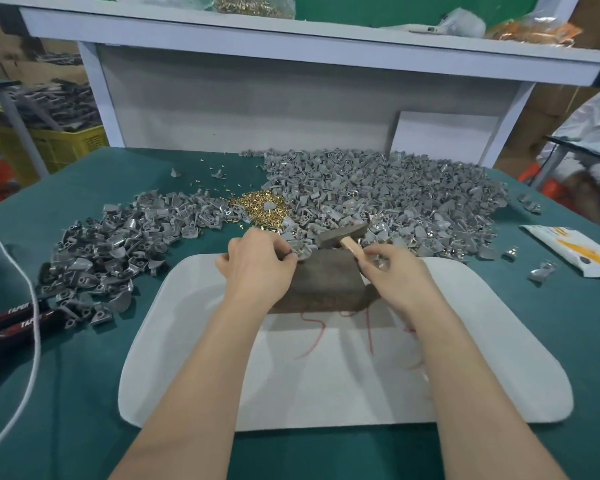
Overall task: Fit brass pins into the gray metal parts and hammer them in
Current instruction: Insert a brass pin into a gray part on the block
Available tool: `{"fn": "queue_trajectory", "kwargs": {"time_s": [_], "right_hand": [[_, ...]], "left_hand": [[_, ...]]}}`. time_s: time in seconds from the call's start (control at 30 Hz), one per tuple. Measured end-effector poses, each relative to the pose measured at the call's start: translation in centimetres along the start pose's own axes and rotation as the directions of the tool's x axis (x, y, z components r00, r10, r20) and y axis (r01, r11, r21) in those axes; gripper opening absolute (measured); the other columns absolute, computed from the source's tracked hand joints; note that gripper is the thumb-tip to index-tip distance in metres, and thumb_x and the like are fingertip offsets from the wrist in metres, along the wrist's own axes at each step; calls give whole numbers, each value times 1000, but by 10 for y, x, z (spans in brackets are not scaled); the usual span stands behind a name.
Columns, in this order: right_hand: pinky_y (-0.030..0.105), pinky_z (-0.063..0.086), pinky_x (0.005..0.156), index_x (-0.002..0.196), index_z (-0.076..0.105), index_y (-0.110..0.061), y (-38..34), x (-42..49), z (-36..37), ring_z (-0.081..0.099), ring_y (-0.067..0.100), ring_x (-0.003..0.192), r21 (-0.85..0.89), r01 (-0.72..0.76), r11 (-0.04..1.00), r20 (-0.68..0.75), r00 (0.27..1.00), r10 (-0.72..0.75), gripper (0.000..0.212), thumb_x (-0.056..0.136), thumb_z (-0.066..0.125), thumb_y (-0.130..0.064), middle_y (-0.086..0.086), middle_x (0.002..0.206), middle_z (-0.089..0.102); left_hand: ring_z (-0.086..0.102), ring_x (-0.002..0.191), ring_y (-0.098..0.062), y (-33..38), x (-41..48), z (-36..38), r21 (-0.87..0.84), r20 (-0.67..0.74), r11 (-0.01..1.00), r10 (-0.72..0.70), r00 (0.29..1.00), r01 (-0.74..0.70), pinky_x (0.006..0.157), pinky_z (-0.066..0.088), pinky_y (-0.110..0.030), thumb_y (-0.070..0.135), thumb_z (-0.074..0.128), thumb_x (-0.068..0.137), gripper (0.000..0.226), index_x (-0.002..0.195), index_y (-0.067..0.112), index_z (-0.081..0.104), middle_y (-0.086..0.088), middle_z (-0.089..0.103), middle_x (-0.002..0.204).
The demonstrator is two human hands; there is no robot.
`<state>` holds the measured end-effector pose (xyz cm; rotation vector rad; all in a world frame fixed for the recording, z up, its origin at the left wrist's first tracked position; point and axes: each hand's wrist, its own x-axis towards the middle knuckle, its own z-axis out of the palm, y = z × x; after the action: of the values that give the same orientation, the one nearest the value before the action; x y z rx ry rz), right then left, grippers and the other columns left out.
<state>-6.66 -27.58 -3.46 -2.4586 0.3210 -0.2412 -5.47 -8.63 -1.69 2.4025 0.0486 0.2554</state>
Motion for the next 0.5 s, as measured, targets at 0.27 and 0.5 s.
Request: {"fn": "queue_trajectory", "kwargs": {"time_s": [0.27, 0.5], "right_hand": [[23, 43, 77, 108, 68, -29, -47, -9, 5, 56, 8, 80, 47, 338, 940, 19, 940, -340, 23, 86, 64, -31, -6, 91, 63], [20, 40, 67, 95, 65, -26, -76, 29, 9, 57, 4, 70, 127, 149, 981, -196, 973, -122, 13, 91, 57, -17, -4, 96, 66]], "left_hand": [[44, 119, -26, 5, -3, 2, 1, 29, 997, 75, 997, -75, 89, 27, -36, 32, 62, 88, 8, 82, 36, 63, 9, 61, 111], [47, 121, -20, -2, 4, -4, -323, -171, 946, -46, 984, -12, 106, 35, -41, 26, 56, 92, 25, 116, 26, 61, 2, 51, 130]]}}
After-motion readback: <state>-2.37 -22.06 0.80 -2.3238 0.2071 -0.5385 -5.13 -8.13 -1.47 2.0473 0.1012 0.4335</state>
